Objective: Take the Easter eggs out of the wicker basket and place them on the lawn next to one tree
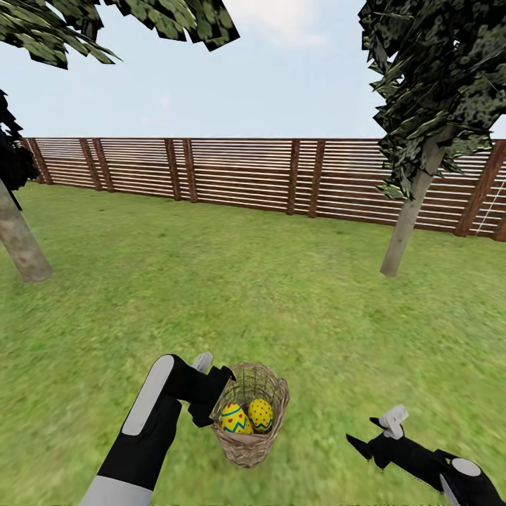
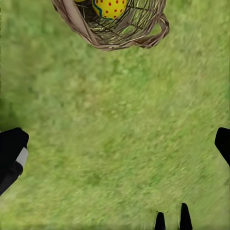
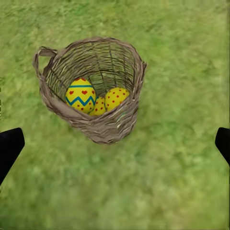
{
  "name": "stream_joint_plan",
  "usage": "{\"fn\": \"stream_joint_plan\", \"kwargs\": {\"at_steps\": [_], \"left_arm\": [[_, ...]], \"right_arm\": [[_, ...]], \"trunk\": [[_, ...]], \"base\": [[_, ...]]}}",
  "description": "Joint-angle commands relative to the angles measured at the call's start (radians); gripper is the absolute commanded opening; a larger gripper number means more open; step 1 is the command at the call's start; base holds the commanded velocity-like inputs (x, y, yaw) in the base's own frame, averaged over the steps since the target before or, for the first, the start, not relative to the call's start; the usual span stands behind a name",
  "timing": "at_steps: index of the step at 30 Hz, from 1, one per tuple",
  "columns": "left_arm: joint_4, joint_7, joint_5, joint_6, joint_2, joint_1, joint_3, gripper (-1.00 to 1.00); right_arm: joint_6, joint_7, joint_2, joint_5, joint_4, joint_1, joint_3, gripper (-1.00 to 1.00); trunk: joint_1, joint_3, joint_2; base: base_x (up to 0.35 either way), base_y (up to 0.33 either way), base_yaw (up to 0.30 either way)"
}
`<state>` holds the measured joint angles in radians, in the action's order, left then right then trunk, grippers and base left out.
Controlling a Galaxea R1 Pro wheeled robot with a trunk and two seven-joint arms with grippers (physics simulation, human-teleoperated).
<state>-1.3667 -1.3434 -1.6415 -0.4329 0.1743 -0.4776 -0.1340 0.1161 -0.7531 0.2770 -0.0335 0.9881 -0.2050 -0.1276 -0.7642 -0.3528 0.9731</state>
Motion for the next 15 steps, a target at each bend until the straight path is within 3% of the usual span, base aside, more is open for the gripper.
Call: {"fn": "stream_joint_plan", "kwargs": {"at_steps": [1,6,15], "left_arm": [[0.000,-0.005,-0.001,-0.010,0.000,-0.001,0.001,1.00],[0.001,-0.004,-0.004,-0.011,0.000,-0.001,0.001,1.00],[0.001,-0.005,-0.004,-0.010,0.000,-0.001,0.001,1.00]], "right_arm": [[0.029,-0.011,0.000,-0.003,0.019,-0.001,-0.003,1.00],[0.100,-0.030,0.002,-0.004,0.073,-0.001,-0.003,1.00],[0.110,-0.060,-0.001,-0.006,0.078,-0.001,-0.003,1.00]], "trunk": [[0.000,-0.003,0.001],[0.000,-0.010,0.001],[0.000,-0.023,0.001]], "base": [[0.000,0.000,0.000],[0.000,0.000,0.000],[0.000,0.000,0.048]]}}
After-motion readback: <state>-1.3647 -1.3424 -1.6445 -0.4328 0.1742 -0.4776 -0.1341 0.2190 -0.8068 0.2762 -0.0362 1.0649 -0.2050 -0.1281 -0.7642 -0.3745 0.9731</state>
